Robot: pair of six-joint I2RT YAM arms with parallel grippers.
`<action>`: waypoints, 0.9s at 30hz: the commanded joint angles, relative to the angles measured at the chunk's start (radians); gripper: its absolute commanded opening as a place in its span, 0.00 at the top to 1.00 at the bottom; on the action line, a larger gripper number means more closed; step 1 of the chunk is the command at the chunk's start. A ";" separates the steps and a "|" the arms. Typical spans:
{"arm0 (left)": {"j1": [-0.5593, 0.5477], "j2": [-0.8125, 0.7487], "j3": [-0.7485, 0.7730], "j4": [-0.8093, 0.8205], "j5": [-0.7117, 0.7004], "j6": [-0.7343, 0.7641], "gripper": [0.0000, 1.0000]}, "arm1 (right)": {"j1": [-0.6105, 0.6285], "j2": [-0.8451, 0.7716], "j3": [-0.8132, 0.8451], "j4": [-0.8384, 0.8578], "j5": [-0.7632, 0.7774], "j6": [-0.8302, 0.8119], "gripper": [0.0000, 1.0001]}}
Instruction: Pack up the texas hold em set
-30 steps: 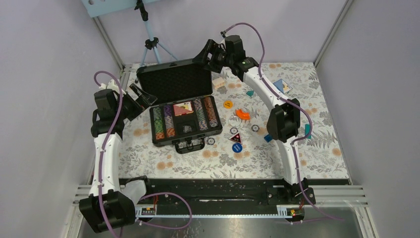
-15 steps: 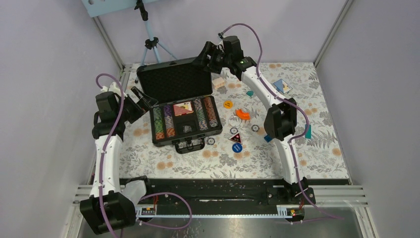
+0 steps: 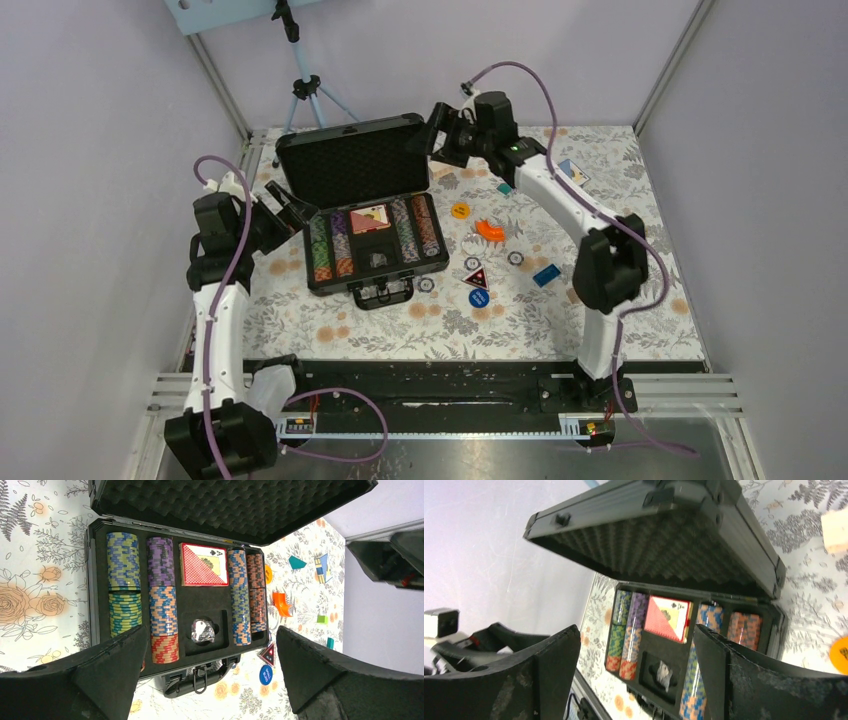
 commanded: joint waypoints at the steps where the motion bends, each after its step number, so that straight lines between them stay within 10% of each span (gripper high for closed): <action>1: 0.001 -0.036 -0.018 0.026 -0.003 0.020 0.01 | -0.032 -0.238 -0.181 0.130 0.048 -0.014 0.10; 13: -0.104 -0.070 -0.055 -0.056 -0.215 0.076 0.01 | -0.095 -0.553 -0.535 -0.164 0.389 -0.130 0.10; 27: -0.232 -0.034 -0.095 -0.121 -0.362 0.076 0.01 | -0.096 -0.532 -0.615 -0.366 0.526 -0.168 0.11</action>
